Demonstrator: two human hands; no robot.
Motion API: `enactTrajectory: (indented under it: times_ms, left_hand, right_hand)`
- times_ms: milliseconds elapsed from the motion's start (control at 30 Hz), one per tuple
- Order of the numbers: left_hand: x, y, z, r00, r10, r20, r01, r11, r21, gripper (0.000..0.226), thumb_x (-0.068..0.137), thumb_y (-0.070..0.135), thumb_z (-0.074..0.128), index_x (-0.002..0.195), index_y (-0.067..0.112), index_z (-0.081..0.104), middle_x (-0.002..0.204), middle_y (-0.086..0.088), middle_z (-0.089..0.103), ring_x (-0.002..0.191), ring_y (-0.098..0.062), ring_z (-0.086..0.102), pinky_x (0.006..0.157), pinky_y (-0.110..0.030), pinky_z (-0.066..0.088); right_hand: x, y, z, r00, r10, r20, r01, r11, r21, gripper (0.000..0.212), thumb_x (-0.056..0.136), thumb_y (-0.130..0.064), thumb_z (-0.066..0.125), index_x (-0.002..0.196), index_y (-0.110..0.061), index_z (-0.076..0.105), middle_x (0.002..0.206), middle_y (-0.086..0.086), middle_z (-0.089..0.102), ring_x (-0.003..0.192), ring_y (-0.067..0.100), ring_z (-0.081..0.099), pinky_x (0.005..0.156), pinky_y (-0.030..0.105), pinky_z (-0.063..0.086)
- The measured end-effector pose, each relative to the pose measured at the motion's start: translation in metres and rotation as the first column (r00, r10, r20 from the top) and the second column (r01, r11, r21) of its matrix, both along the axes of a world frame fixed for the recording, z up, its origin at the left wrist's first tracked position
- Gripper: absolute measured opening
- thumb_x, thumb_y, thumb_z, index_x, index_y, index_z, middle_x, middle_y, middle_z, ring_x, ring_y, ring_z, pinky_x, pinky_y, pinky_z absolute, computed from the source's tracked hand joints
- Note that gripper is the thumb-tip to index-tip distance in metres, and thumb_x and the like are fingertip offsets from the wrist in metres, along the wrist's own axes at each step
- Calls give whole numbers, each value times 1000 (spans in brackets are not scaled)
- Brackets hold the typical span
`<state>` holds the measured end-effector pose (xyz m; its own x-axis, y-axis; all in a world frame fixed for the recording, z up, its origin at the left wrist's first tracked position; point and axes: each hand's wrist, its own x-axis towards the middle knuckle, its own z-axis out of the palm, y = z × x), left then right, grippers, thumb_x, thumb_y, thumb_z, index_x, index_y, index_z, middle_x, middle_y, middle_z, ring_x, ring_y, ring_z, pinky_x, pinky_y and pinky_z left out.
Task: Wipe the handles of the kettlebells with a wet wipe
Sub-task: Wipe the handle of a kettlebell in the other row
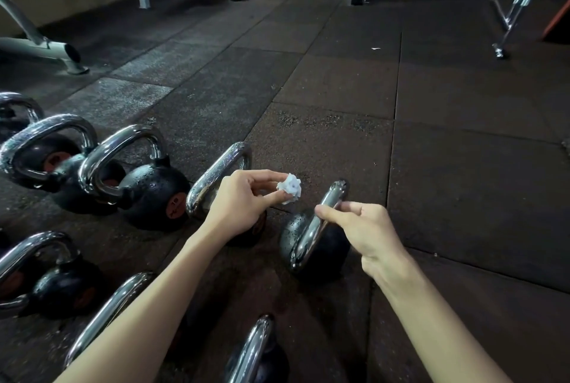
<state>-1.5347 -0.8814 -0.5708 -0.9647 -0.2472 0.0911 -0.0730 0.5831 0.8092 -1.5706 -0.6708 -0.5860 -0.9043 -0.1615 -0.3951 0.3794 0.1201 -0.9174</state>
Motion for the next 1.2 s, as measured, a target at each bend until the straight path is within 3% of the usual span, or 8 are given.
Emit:
enactTrajectory:
  times_ms: [100,233,367,500,600,867,1033,1200]
  left_hand:
    - [-2,6,-8,999,-34,-2,34,999,23,27,80,31,88,106,33,81,79,13,76,51,9,50,58,-7,38]
    - [-12,22,-26,994,-111,21,111,993,38,26,80,35,88,105,37,80,76,11,75,61,6,54,65,-13,41]
    - [-29,48,-39,982,-179,66,175,983,54,27,79,36,88,106,36,81,84,12,78,77,0,71,78,-21,55]
    - [-45,69,-39,956,-278,89,280,960,-7,23,84,29,85,106,33,82,82,22,75,74,14,64,71,-7,44]
    - [-53,69,-44,951,-285,121,293,954,-56,22,82,27,86,103,34,83,99,15,79,89,8,70,86,-24,56]
    - [-44,66,-40,927,-349,136,359,931,-65,30,83,36,85,113,36,79,108,26,73,86,28,58,77,0,39]
    - [-41,71,-50,954,-267,139,257,963,81,22,85,39,83,108,37,81,103,19,78,81,2,72,78,-25,58]
    - [-38,83,-51,976,-215,15,213,974,83,22,83,28,86,103,35,82,90,18,79,85,3,71,84,-28,58]
  right_hand:
    - [20,18,-2,998,1,-62,-5,998,-65,11,80,-11,86,89,-11,80,80,0,80,78,3,75,67,5,48]
    - [43,37,-6,985,21,-172,-27,999,-37,15,82,-12,84,94,-19,81,86,-1,81,90,11,77,88,24,55]
    - [53,48,-5,974,41,-224,-46,999,-16,22,83,-10,83,100,-24,81,88,-7,81,91,7,76,85,16,55]
    - [55,60,-4,974,73,-217,-72,997,11,24,85,-12,82,101,-30,80,91,-9,81,95,5,76,91,20,54]
    - [53,66,-2,972,105,-210,-95,994,54,21,87,-16,81,102,-30,80,92,-11,80,97,2,74,97,27,52]
    - [47,64,-5,979,68,-193,-60,997,48,20,82,-17,85,93,-33,82,87,-6,81,95,9,76,96,29,54]
    - [47,67,-4,979,64,-192,-61,998,21,25,80,-11,85,84,-35,79,82,-7,80,85,0,75,75,6,50]
    - [41,71,-3,981,86,-172,-81,996,39,18,81,-16,86,89,-31,81,84,-5,80,89,4,76,82,14,49]
